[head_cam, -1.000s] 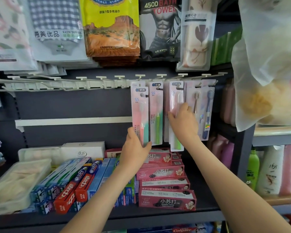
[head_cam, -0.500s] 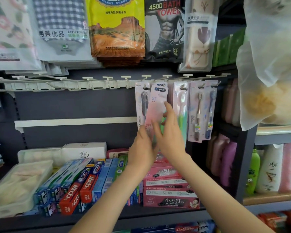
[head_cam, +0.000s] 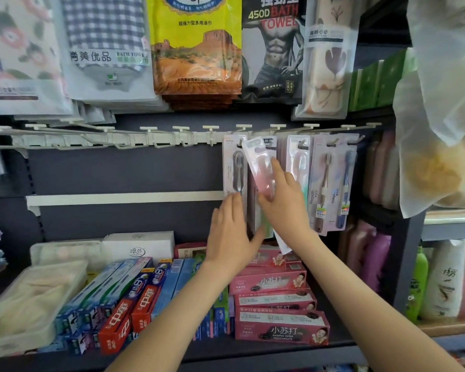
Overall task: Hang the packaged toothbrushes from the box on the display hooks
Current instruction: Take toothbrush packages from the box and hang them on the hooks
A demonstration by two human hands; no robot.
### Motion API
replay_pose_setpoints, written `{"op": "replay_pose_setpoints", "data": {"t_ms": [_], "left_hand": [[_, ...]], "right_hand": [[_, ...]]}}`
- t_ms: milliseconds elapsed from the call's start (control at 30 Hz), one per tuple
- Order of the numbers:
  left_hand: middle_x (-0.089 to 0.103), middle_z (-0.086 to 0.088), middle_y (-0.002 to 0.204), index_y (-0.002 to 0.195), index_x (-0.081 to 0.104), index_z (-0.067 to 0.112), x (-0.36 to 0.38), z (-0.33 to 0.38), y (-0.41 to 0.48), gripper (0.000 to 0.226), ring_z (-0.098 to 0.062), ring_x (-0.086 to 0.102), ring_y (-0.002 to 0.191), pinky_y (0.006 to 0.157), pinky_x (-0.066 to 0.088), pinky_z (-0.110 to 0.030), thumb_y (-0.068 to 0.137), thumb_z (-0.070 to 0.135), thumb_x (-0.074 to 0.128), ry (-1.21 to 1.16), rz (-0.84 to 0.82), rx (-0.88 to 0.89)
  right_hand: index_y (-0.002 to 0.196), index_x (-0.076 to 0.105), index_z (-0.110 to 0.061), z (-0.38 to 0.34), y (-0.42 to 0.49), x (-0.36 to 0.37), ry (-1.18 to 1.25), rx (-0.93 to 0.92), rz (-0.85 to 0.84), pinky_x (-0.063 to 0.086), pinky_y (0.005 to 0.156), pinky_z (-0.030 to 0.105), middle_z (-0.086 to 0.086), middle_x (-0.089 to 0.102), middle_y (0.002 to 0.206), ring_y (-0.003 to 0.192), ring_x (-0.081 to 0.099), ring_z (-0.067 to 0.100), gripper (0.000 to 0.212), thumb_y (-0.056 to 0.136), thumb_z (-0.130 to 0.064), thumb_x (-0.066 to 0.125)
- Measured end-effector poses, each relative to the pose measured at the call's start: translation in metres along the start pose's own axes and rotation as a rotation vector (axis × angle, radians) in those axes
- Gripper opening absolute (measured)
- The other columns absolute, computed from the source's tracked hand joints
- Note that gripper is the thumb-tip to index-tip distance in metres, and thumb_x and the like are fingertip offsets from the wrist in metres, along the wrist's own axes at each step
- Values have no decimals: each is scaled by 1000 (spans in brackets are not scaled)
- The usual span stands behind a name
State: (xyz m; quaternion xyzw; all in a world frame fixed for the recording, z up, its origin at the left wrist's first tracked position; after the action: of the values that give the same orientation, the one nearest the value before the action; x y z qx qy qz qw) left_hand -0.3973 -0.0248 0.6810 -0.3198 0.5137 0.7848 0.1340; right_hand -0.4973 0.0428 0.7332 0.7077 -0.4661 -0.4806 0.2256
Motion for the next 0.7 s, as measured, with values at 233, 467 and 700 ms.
{"op": "replay_pose_setpoints", "data": {"t_ms": [233, 467, 700], "left_hand": [[-12, -9, 161, 152, -13, 11, 1, -31, 32, 98, -23, -7, 149, 120, -2, -39, 92, 43, 58, 197, -60, 11], [-25, -8, 158, 141, -31, 11, 9, -35, 48, 108, -23, -21, 146, 117, -12, -41, 91, 44, 59, 415, -135, 14], [-27, -7, 157, 141, -30, 13, 18, -33, 41, 97, -21, -22, 146, 117, -11, -40, 96, 40, 51, 332, -139, -16]], "right_hand": [[153, 5, -14, 10, 22, -1, -209, 39, -29, 48, 87, 45, 14, 46, 131, 119, 44, 31, 78, 94, -26, 54], [153, 4, -5, 1, 25, 10, -262, 53, -6, 44, 93, 39, 17, 39, 140, 127, 38, 33, 74, 98, -26, 49], [152, 3, -7, -1, 16, 24, -147, 129, 28, 47, 86, 39, 14, 36, 143, 123, 43, 31, 74, 98, -26, 49]]}}
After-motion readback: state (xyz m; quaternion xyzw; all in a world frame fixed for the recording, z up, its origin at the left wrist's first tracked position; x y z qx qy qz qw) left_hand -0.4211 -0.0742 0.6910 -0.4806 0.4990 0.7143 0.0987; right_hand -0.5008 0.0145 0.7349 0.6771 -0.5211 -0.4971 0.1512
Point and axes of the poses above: each hand's wrist, its own y-axis towards the middle knuckle, its own x-axis out of the palm, z = x × y, the point moved 2 cm from there along y, towards the middle knuckle
